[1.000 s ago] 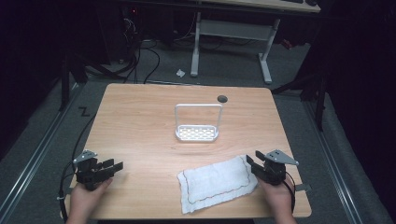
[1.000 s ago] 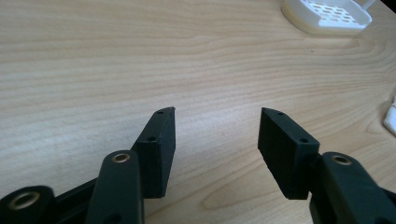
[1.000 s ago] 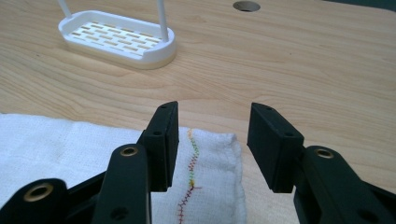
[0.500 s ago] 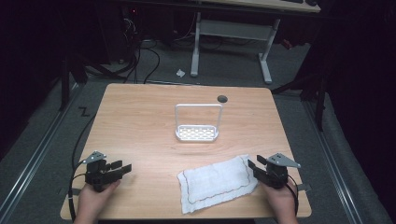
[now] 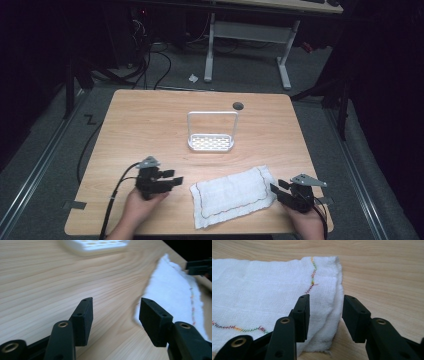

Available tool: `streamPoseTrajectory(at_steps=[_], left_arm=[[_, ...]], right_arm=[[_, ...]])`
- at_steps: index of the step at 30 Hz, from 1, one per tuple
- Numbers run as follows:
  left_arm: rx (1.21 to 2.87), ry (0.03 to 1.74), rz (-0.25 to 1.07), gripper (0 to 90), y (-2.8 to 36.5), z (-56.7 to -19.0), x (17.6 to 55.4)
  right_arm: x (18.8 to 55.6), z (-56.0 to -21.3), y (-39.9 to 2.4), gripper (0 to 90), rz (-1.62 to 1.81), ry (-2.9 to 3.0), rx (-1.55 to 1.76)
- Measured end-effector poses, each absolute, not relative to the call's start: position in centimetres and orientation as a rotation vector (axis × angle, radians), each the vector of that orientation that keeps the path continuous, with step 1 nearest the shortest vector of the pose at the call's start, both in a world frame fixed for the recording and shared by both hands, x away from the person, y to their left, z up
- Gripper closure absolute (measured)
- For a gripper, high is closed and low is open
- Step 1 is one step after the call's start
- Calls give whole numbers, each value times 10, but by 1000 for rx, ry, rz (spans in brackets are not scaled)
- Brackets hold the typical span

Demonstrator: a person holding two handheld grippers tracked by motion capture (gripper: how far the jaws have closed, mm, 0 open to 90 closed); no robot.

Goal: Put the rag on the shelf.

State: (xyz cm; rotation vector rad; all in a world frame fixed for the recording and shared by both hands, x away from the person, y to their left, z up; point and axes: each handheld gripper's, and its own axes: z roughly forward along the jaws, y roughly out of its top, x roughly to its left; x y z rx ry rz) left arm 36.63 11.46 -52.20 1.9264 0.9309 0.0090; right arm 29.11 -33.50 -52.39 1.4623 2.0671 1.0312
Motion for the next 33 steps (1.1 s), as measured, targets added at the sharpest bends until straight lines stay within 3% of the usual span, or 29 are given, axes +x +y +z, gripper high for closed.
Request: streamPoseTrajectory(at_steps=[3, 8, 11, 26, 29, 33], left_arm=[[2007, 861, -8, 501, 80, -525, 368], [2095, 862, 2, 789, 57, -535, 367], [2091, 861, -7, 853, 60, -536, 363], [2087, 868, -67, 845, 98, -538, 302], [2086, 852, -38, 759, 97, -531, 308], [2047, 850, -43, 652, 77, -524, 335]], right_arm=[[289, -524, -332, 623, 1024, 2084, 1451], [292, -529, -325, 832, 952, 2128, 1452], [297, -529, -321, 869, 928, 2128, 1427], [379, -530, -250, 870, 948, 2163, 1351], [383, -525, -245, 836, 937, 2164, 1354], [356, -509, -252, 793, 1028, 2155, 1324]])
